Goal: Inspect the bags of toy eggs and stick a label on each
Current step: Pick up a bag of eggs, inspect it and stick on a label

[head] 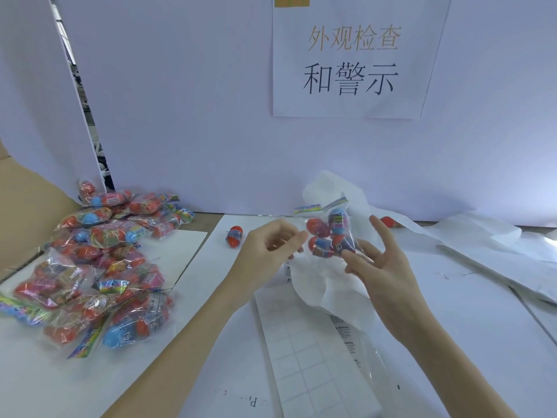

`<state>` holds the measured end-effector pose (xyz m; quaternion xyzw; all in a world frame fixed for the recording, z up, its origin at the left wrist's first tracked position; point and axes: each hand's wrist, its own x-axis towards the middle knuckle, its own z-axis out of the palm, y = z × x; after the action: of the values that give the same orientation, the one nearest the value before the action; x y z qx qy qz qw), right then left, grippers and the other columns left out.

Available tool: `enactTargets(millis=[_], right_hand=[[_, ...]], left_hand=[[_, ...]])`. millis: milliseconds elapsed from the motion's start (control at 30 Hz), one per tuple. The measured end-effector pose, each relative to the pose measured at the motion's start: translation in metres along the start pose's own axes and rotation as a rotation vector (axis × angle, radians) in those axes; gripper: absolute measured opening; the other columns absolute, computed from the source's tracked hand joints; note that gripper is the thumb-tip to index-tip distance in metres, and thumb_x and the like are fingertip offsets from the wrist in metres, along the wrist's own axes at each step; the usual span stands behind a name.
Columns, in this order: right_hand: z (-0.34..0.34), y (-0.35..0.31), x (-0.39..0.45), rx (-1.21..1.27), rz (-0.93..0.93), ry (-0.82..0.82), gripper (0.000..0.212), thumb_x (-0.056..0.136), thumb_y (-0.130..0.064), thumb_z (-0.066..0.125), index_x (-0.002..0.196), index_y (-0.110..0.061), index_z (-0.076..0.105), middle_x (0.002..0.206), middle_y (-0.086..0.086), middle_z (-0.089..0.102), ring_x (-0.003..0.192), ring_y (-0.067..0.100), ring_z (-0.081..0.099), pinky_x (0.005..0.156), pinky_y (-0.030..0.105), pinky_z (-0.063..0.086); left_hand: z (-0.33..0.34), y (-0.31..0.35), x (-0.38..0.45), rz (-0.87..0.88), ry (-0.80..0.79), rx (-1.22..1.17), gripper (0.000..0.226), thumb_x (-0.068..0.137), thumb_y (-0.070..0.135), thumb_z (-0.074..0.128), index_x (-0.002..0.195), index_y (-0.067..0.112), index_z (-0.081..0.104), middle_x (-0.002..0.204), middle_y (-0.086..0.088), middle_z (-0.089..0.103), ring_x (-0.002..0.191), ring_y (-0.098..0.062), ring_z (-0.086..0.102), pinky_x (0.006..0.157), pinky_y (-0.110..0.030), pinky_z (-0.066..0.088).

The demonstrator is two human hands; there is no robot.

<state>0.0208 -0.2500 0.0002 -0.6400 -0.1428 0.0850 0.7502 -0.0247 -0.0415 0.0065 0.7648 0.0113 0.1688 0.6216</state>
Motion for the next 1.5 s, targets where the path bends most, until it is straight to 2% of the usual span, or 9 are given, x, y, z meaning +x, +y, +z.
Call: enactTargets(millis=[233,400,533,600,700,1000,1167,1367,1500], right_hand=[[0.001,0.001,-0.002,-0.085,0.018,-0.175,0.043,0.097,0.005,0.061,0.128,-0.024,0.069,0.122,-0.003,0.076,0.098,0.013,0.07,0.082,0.03,0.047],[-0.003,0.001,0.0,-0.074,0.026,-0.264,0.043,0.084,-0.009,0.065,0.12,-0.029,0.076,0.102,0.0,0.077,0.082,0.01,0.061,0.08,0.029,0.042],[-0.002,0.005,0.004,0.121,0.114,-0.173,0.04,0.093,-0.007,0.067,0.128,-0.025,0.072,0.1,0.01,0.071,0.09,0.023,0.054,0.089,0.034,0.042],[-0.002,0.002,0.005,0.182,0.156,-0.137,0.026,0.104,-0.022,0.058,0.123,-0.015,0.076,0.12,0.013,0.074,0.097,0.024,0.054,0.092,0.035,0.041],[-0.001,0.001,0.0,0.036,0.07,-0.046,0.033,0.102,-0.041,0.058,0.108,-0.019,0.083,0.113,0.004,0.079,0.088,0.01,0.067,0.082,0.031,0.044],[0.007,-0.002,-0.005,-0.087,-0.004,0.082,0.032,0.104,-0.041,0.055,0.105,-0.026,0.083,0.098,-0.006,0.081,0.09,0.006,0.069,0.086,0.029,0.052],[0.004,-0.003,-0.004,-0.117,0.069,-0.11,0.035,0.102,-0.045,0.057,0.126,-0.025,0.072,0.108,0.001,0.08,0.102,0.021,0.075,0.088,0.031,0.052],[0.006,-0.001,-0.005,-0.213,0.096,-0.226,0.032,0.097,-0.022,0.072,0.129,-0.023,0.066,0.097,0.003,0.081,0.085,0.012,0.074,0.076,0.019,0.052],[0.006,-0.002,-0.008,-0.174,0.077,-0.242,0.036,0.096,-0.04,0.068,0.132,-0.035,0.064,0.11,-0.001,0.079,0.101,0.012,0.072,0.092,0.029,0.053]], left_hand=[[0.001,0.008,0.003,-0.129,0.175,-0.198,0.068,0.074,0.056,0.075,0.132,0.026,0.058,0.105,0.003,0.075,0.081,-0.008,0.07,0.07,-0.021,0.054],[-0.005,0.005,0.002,-0.117,0.098,-0.185,0.039,0.081,0.047,0.077,0.113,0.025,0.078,0.083,-0.002,0.064,0.068,-0.011,0.055,0.063,-0.018,0.046],[-0.001,0.008,0.0,-0.163,-0.049,-0.187,0.043,0.079,0.059,0.068,0.109,0.031,0.081,0.1,-0.002,0.078,0.095,-0.012,0.073,0.079,-0.021,0.056],[0.002,0.009,-0.001,-0.137,-0.016,-0.175,0.032,0.082,0.057,0.066,0.099,0.036,0.083,0.102,0.005,0.079,0.098,-0.012,0.074,0.076,-0.025,0.06],[0.009,0.005,-0.001,-0.037,0.115,-0.029,0.026,0.091,0.051,0.067,0.097,0.031,0.083,0.098,0.0,0.077,0.094,-0.027,0.069,0.079,-0.04,0.059],[0.016,0.0,0.0,-0.035,0.206,0.024,0.027,0.102,0.034,0.064,0.08,0.04,0.079,0.084,0.01,0.077,0.088,-0.016,0.074,0.074,-0.03,0.061],[0.017,-0.005,-0.001,0.032,0.277,0.01,0.026,0.109,0.032,0.052,0.094,0.018,0.069,0.062,0.007,0.055,0.058,-0.011,0.05,0.05,-0.025,0.043],[0.008,-0.003,0.003,0.025,0.342,0.01,0.026,0.105,0.038,0.058,0.101,0.017,0.072,0.059,0.014,0.058,0.055,-0.008,0.054,0.048,-0.019,0.041],[-0.001,-0.001,0.005,0.016,0.305,-0.029,0.032,0.092,0.049,0.071,0.101,0.019,0.067,0.056,-0.004,0.05,0.049,-0.016,0.041,0.047,-0.024,0.039]])
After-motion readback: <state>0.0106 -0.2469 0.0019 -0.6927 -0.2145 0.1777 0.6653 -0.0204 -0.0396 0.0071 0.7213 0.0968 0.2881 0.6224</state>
